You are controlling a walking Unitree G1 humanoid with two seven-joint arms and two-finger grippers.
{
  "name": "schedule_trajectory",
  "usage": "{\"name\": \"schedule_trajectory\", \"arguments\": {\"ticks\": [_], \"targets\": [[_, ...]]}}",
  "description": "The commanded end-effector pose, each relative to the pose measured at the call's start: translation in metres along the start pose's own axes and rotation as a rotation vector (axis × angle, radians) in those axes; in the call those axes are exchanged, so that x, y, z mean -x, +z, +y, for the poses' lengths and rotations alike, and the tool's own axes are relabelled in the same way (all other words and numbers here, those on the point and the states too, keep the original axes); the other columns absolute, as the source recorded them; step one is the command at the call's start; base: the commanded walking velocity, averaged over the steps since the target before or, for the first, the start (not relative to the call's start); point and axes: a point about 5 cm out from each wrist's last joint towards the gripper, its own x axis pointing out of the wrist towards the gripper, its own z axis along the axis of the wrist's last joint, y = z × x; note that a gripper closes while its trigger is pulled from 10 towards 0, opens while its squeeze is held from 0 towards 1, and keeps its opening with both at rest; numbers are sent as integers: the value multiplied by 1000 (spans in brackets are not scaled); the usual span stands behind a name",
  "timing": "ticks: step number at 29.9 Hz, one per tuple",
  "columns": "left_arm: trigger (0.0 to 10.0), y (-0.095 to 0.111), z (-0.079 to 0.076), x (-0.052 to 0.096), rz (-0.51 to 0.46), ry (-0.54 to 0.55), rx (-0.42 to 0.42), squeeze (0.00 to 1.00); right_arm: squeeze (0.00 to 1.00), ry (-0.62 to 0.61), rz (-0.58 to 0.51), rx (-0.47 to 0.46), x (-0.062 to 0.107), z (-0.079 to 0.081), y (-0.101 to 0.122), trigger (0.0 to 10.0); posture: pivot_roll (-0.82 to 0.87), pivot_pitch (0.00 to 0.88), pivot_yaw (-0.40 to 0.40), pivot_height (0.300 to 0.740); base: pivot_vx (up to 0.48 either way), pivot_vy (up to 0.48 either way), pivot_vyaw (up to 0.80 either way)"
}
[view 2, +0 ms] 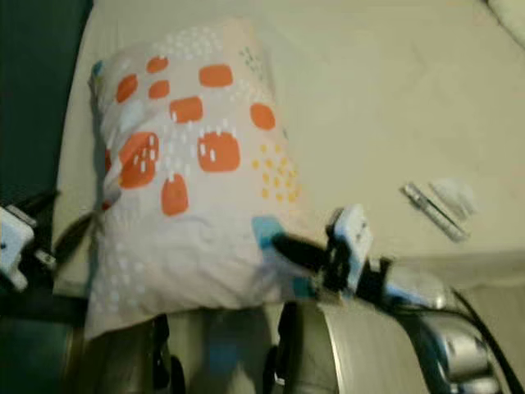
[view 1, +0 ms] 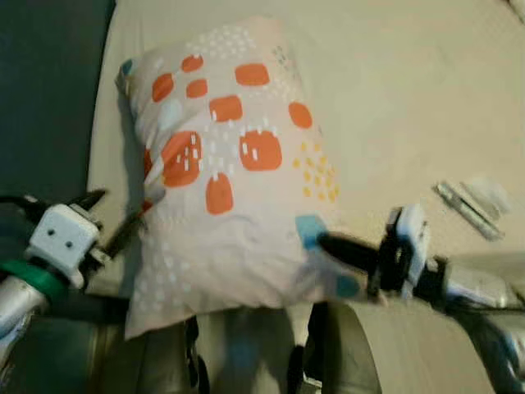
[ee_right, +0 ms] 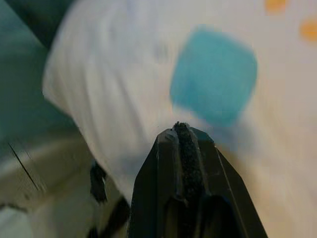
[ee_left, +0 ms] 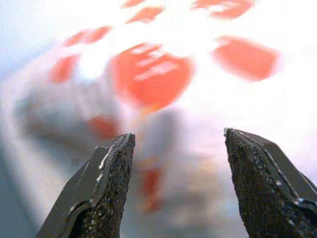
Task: Clean up the room
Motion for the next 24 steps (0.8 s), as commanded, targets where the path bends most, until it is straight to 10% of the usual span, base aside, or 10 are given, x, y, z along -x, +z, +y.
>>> {"name": "schedule_trajectory", "arguments": {"ticks": [1, 15, 24], "targets": [[10000, -2, -15, 1, 39, -129, 95, 0, 0, 22, 49, 16, 3, 2, -8, 10000, 75, 256, 48, 570, 0, 0, 0], [10000, -20, -84, 9, 256, -909, 266, 0, 0, 278, 301, 131, -12, 32, -55, 10000, 38, 242, 88, 570, 0, 0, 0], [10000, -68, -98, -16, 383, -830, 169, 0, 0, 360, 411, 229, -18, 30, -71, 10000, 44, 266, 97, 570, 0, 0, 0]]}}
